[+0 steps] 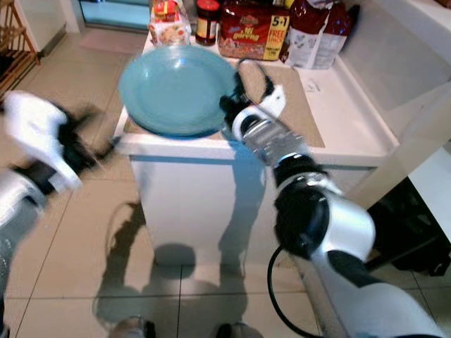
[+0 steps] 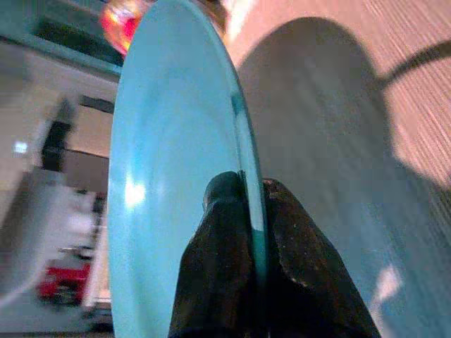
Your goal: Setting the table
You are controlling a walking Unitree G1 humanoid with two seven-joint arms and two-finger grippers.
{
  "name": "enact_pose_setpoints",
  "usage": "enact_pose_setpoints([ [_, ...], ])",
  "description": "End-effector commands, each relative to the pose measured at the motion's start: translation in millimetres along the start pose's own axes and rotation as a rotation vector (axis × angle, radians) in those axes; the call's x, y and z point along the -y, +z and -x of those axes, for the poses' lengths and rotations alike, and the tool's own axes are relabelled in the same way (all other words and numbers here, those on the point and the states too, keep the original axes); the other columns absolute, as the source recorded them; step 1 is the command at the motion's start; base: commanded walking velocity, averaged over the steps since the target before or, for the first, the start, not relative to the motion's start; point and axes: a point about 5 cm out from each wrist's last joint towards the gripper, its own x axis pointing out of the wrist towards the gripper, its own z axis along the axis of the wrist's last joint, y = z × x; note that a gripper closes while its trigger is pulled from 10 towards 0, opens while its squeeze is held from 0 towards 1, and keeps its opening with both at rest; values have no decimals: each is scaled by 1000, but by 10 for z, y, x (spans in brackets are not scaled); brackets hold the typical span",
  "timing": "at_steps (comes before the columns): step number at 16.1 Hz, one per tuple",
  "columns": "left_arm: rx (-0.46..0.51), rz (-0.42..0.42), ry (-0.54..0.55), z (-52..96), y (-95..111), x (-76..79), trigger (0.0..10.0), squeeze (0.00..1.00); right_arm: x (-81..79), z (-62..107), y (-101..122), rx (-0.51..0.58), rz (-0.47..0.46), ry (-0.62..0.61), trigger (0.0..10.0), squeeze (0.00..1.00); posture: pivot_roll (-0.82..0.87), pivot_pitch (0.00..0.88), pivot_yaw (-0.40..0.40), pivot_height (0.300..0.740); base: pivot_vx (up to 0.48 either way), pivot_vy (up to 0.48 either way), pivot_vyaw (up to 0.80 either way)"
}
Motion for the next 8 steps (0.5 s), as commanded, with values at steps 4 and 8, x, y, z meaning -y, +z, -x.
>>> enact_pose_setpoints([
  [4, 59, 33, 233, 23, -30, -232, 10000, 0, -201, 245, 464, 13, 34, 198, 0, 0, 66, 87, -98, 740, 0, 0, 0],
  [8, 7, -9, 90, 80, -181, 14, 10000, 0, -197, 1040, 465, -43, 344, 369, 0, 0, 32, 109, -101, 740, 0, 0, 0],
])
